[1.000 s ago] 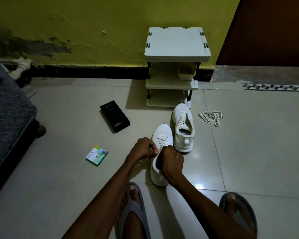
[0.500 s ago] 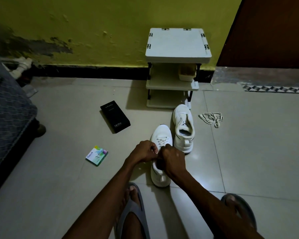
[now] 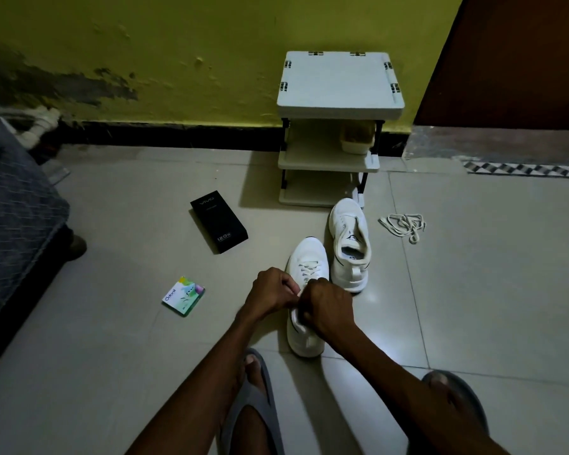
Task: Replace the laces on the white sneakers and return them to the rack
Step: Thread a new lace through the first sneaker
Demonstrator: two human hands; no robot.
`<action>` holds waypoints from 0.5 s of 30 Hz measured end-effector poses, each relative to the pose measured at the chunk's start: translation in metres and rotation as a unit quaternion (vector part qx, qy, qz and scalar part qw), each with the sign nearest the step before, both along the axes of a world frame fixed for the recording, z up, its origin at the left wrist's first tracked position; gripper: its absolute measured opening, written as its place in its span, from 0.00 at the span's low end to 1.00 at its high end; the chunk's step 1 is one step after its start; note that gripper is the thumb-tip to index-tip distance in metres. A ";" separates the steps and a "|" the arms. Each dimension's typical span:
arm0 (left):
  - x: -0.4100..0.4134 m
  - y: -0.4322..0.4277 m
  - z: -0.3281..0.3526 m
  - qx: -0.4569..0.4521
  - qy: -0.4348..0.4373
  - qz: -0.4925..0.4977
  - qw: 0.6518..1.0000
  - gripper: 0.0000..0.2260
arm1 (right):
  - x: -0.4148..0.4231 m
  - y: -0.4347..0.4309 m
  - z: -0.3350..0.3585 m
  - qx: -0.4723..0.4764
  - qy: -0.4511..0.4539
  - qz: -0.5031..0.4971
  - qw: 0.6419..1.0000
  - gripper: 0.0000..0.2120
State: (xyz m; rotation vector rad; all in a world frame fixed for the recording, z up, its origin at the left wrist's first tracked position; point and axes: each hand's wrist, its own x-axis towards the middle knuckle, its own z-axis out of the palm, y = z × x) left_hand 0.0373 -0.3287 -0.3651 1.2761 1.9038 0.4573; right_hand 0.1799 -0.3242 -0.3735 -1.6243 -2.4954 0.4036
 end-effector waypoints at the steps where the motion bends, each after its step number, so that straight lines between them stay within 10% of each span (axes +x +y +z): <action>1: 0.001 -0.001 -0.001 0.003 -0.003 0.007 1.000 0.06 | -0.001 -0.002 -0.002 -0.003 -0.001 -0.016 1.000 0.12; 15: -0.002 -0.001 -0.008 -0.036 -0.136 0.054 0.989 0.05 | -0.015 -0.023 -0.004 -0.037 0.151 -0.219 0.963 0.06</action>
